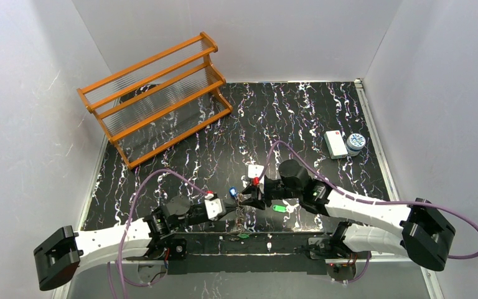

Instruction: Put the keys on the keyring

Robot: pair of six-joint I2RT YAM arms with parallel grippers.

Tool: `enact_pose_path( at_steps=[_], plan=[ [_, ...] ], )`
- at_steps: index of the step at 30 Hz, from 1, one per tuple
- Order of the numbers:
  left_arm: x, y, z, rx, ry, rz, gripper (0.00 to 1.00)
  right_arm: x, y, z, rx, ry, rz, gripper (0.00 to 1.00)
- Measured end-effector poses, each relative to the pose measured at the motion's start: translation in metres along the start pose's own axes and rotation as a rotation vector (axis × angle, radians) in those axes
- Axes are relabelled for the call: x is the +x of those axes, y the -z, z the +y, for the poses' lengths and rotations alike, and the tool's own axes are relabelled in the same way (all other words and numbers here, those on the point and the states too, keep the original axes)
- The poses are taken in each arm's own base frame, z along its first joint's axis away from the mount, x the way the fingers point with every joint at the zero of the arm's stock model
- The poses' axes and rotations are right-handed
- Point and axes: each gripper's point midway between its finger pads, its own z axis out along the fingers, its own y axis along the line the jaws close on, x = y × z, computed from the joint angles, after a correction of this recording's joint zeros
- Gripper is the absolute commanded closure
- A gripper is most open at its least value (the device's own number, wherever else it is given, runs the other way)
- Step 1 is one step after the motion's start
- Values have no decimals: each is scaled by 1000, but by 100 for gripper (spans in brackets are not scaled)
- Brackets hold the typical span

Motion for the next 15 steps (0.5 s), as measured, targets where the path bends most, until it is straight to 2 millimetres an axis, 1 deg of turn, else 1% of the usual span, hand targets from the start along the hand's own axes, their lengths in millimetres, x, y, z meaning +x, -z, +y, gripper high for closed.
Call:
enact_pose_path(
  at_steps=[3, 5, 8, 11, 15],
  plan=[
    [1, 4, 0, -23, 17, -57, 100, -4, 1, 0, 9, 16, -50, 62],
    [-4, 5, 1, -36, 24, -88, 100, -5, 1, 1, 5, 20, -71, 62],
    [-31, 5, 8, -65, 16, -192, 100, -8, 0, 4, -11, 31, -107, 60],
    [-54, 9, 13, -83, 4, -283, 100, -12, 0, 5, -15, 41, -142, 56],
    [-75, 14, 17, -106, -6, -365, 100, -17, 3, 11, -34, 51, -187, 52]
  ],
)
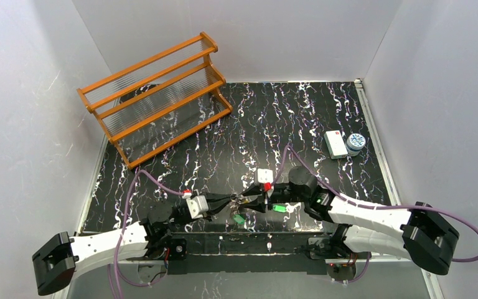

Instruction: Put the keys on the keyring

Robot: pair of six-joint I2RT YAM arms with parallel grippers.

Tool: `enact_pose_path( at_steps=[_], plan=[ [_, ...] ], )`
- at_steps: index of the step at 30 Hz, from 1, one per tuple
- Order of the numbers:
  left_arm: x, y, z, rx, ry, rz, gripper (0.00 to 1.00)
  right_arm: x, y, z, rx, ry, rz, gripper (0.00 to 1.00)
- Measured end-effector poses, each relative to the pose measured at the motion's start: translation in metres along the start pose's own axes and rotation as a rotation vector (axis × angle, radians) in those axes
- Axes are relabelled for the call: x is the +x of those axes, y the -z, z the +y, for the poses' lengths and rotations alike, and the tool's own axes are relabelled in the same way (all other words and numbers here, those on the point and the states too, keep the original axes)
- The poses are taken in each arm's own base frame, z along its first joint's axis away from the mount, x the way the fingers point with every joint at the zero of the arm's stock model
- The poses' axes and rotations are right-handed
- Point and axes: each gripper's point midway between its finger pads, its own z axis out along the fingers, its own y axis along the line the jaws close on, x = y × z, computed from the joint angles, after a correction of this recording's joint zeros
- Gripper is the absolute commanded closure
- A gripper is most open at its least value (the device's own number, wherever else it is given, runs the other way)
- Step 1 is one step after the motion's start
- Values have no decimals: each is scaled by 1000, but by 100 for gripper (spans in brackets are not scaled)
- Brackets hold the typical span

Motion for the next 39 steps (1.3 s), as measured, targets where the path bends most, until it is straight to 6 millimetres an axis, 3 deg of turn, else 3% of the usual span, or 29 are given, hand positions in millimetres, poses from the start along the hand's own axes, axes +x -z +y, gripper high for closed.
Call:
enact_pose_path(
  at_steps=[8, 15, 21, 26, 27, 34, 39],
  plan=[
    [-25, -2, 4, -17, -4, -95, 100, -25, 9, 0, 33, 52, -107, 50],
    [-23, -3, 5, -23, -5, -91, 100, -31, 14, -11, 107, 66, -134, 49],
    [9, -7, 4, -13, -25, 15, 100, -26, 16, -20, 165, 51, -120, 47],
    [79, 0, -9, 54, -42, 256, 100, -13, 26, -24, 229, 15, -92, 46],
    [86, 0, -13, 76, -42, 273, 100, -11, 29, -25, 243, 9, -88, 46],
    [94, -14, -22, 141, -74, 283, 100, -6, 44, -26, 311, -32, -98, 46],
    [94, -16, -20, 113, -46, 264, 100, 16, 48, -21, 325, -75, -74, 47]
  ],
)
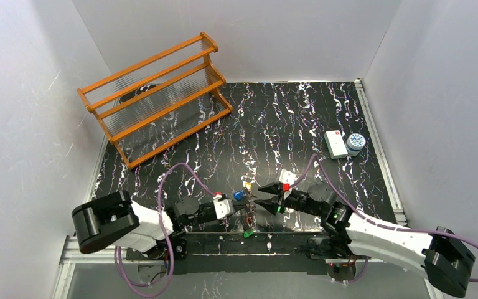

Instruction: Put the keys on the keyring

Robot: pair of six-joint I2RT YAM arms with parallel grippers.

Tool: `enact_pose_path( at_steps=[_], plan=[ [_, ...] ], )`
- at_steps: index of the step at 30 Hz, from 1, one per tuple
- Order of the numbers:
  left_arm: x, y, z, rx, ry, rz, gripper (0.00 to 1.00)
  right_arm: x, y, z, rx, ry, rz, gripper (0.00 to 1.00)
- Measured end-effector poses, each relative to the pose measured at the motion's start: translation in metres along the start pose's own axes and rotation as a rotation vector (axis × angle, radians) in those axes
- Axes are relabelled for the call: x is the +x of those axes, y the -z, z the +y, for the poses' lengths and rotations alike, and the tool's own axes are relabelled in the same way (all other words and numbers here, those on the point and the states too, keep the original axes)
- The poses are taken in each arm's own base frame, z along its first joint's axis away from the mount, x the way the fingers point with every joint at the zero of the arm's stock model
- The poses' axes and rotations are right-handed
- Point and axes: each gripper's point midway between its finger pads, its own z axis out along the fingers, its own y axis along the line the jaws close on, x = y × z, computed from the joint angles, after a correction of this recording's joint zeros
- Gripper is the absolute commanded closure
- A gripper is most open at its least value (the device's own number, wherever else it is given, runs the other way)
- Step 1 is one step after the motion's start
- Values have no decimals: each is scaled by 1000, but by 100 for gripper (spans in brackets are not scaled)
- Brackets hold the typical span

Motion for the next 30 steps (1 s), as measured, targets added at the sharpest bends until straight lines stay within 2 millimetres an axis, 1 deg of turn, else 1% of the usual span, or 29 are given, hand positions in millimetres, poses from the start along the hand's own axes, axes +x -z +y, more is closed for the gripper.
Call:
enact_pose_path(
  at_steps=[3, 8, 11, 14, 16, 18, 20, 22, 27, 30],
  plan=[
    [0, 1, 1, -24, 38, -22, 100, 13, 1, 1, 1, -29, 21, 48],
    [-1, -1, 3, -47, 84, -43, 100, 25, 0, -3, -3, -98, 34, 51],
    [-1, -2, 5, -58, 93, -50, 100, 24, 2, -16, 14, -152, 12, 53],
    [-1, -1, 5, -60, 94, -52, 100, 19, 6, -32, 29, -198, -22, 56],
    [-2, 0, 5, -60, 93, -53, 100, 19, 7, -37, 22, -211, -25, 58],
    [-2, 1, 5, -60, 92, -54, 100, 25, 6, -31, -29, -230, 2, 59],
    [-3, 1, 5, -61, 91, -58, 100, 31, 3, -24, -81, -248, 31, 64],
    [-6, 2, 6, -62, 90, -66, 100, 35, 0, -17, -139, -264, 58, 64],
    [-10, 2, 7, -66, 89, -78, 100, 34, -9, -6, -257, -280, 84, 62],
    [-11, 2, 7, -65, 89, -80, 100, 30, -10, -3, -284, -267, 69, 62]
  ],
)
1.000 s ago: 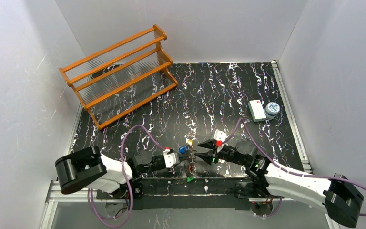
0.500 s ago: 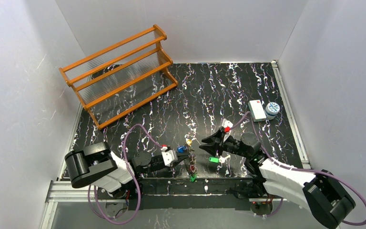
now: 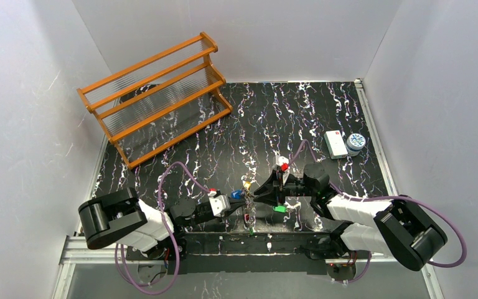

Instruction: Put the keys on the keyring

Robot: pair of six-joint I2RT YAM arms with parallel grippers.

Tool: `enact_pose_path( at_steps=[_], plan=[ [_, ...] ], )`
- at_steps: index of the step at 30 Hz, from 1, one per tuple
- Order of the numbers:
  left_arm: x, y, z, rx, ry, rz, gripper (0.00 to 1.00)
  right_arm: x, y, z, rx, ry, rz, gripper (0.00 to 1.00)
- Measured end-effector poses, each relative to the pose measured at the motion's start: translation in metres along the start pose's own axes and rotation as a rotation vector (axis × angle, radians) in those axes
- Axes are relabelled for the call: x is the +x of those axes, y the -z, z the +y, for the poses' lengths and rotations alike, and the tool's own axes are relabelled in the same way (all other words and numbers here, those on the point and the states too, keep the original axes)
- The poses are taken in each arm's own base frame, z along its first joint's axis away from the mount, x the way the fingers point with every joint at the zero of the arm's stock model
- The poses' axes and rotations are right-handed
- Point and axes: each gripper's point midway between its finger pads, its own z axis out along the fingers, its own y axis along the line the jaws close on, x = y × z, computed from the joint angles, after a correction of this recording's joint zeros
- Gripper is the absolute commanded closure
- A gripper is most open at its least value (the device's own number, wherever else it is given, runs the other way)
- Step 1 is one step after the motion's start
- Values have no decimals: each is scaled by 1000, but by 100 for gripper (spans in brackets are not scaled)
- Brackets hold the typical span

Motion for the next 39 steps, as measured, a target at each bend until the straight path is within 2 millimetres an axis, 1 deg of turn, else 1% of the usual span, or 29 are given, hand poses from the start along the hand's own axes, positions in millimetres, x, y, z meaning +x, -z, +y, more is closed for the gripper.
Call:
enact_pose_path(
  at_steps=[3, 6, 8, 13, 17, 21, 25, 31, 36, 39],
  plan=[
    [0, 0, 0, 0, 0, 0, 100, -4, -1, 1, -10, 22, -14, 64],
    [0, 0, 0, 0, 0, 0, 100, -3, -1, 2, -19, 40, -10, 71],
    [0, 0, 0, 0, 0, 0, 100, -1, -1, 2, -25, 43, -4, 73],
    [0, 0, 0, 0, 0, 0, 100, 9, -3, 1, -33, 31, 21, 73],
    [-1, 0, 0, 0, 0, -3, 100, 18, -5, -4, -14, 6, 43, 72],
    [-2, 0, 0, 0, 2, -4, 100, 20, -9, -4, -18, -5, 55, 72],
    [-2, 0, 0, -1, 5, -4, 100, 16, -13, 3, -46, 10, 51, 70],
    [-1, 0, 0, -2, 7, -3, 100, 6, -14, 15, -81, 50, 27, 71],
    [-1, 0, 0, -2, 8, 0, 100, 9, -17, 23, -112, 49, 39, 74],
    [-1, 0, 0, -2, 8, 0, 100, 12, -20, 24, -121, 40, 50, 76]
  ],
)
